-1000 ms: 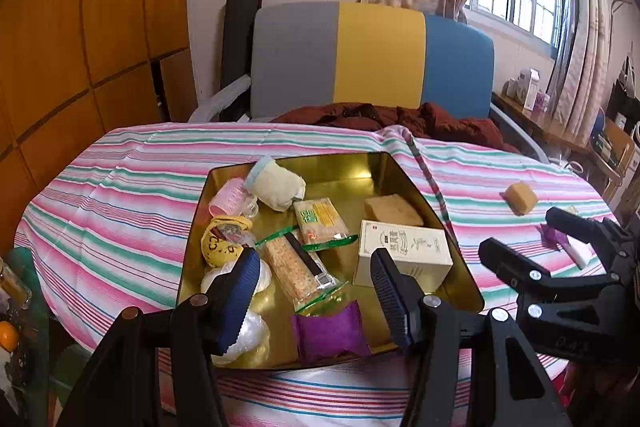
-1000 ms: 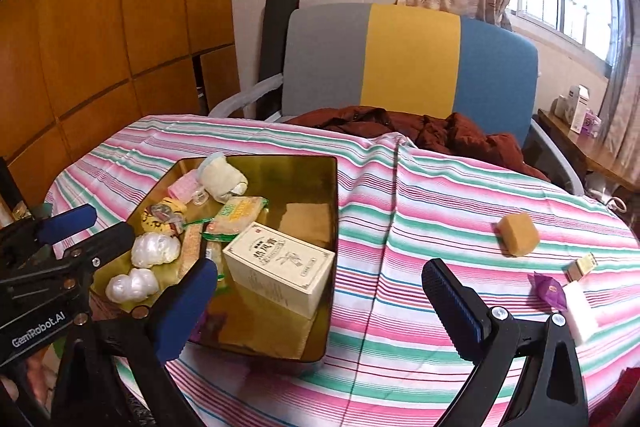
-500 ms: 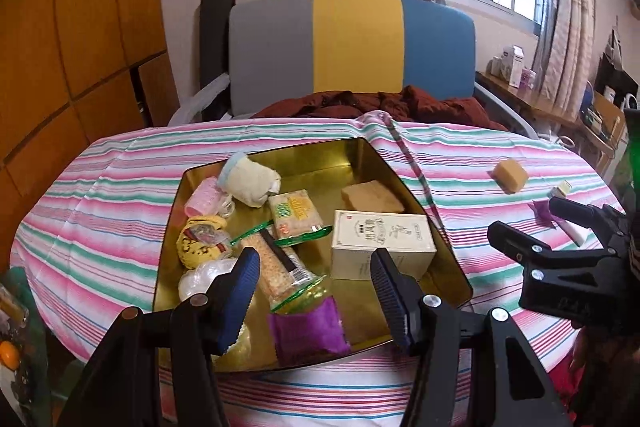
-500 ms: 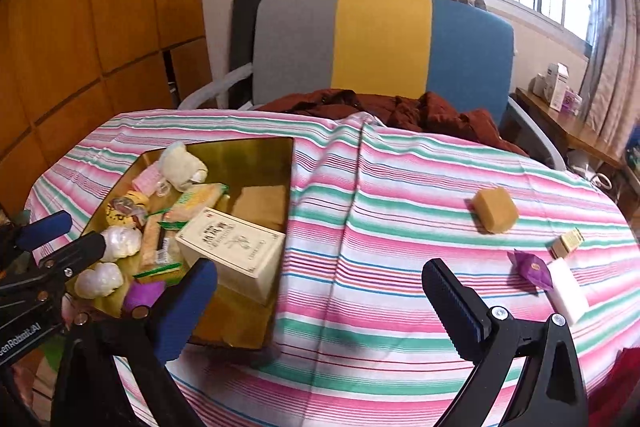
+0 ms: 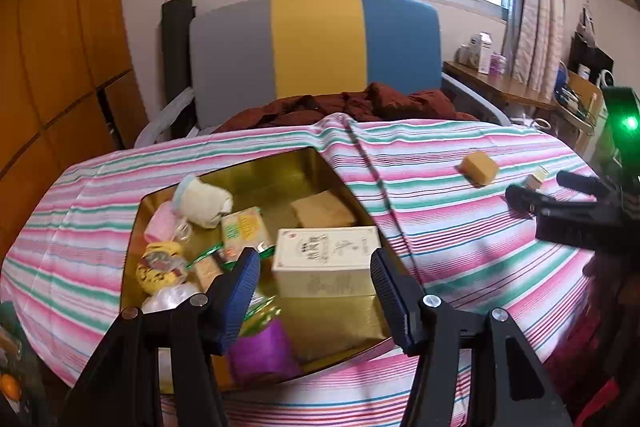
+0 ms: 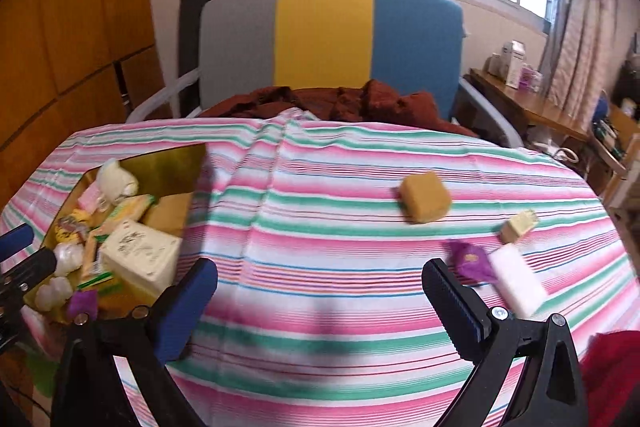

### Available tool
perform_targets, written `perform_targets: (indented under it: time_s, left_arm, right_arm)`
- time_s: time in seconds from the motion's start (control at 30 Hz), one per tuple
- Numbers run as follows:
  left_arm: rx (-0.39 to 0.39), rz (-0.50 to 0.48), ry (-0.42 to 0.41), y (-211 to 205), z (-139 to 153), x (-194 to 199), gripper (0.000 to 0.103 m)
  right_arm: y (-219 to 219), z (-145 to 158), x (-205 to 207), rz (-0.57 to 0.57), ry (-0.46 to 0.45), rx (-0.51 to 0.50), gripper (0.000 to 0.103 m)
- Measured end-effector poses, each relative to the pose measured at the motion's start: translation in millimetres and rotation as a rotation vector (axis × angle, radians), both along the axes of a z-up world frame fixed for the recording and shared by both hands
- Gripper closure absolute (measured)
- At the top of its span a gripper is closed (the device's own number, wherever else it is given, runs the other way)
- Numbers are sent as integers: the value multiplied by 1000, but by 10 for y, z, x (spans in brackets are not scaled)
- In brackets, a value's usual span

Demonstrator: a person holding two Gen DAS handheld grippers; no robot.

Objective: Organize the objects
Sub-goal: 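Move both tools over the cloth toward the yellow sponge and small box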

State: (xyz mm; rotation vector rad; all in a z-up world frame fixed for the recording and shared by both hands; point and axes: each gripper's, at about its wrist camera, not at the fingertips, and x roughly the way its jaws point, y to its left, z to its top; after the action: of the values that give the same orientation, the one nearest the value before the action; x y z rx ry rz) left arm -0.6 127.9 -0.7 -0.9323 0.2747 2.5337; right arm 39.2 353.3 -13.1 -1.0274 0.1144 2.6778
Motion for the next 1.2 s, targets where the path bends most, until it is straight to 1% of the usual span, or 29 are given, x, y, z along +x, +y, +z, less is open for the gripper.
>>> perform_targets:
  time_s: [0.23,0.3,0.47,0.5,0.57,0.63,0.7,0.77,0.87,0.97,1.07,1.13,1.2]
  left_arm:
    - [-14,-63,2,238,13,7,45]
    - [-19,-78,2,302,11,10,45]
    - [-31,-120,0,493,0,22,45]
    - [-30,-130,-3,535,-7,23,45]
    - [-25,-146,-15,606,-14,18,45]
    - [-13,-168,-33,686,-26,3,45]
    - [-6,-184,-42,789,-32,-11,45]
    - [1,-201,-58,883,-45,-30,45]
    - [7,-243,-81,1059,-69,-34,45]
    - [-13,-279,-95,1231,-117,-21,45]
    - [-14,-307,-151,1417,-195,-49,45]
    - [-13,-318,-170,1534,-224,-82,45]
    - [-11,-325,-181,1630,-238,-113,45]
  right_arm:
    - [565,147,44,-92,15,23,0]
    - [774,192,59,-134,27,42,0]
    - [1282,171,78,-245,50,56,0]
    - [1388,148,94,-272,55,45,0]
    - [1557,93,123,-318,65,-8,0]
    - [1760,39,177,-377,70,-105,0]
    - [1920,31,265,-428,101,-183,0]
    - [2045,16,352,-480,118,-227,0]
    - [2233,-42,486,-553,139,-328,0]
    - [2335,-110,539,-586,140,-392,0]
    - [2414,-167,588,-604,143,-461,0]
    - [2460,-185,650,-612,159,-491,0]
    - [2499,-178,746,-637,199,-519,0]
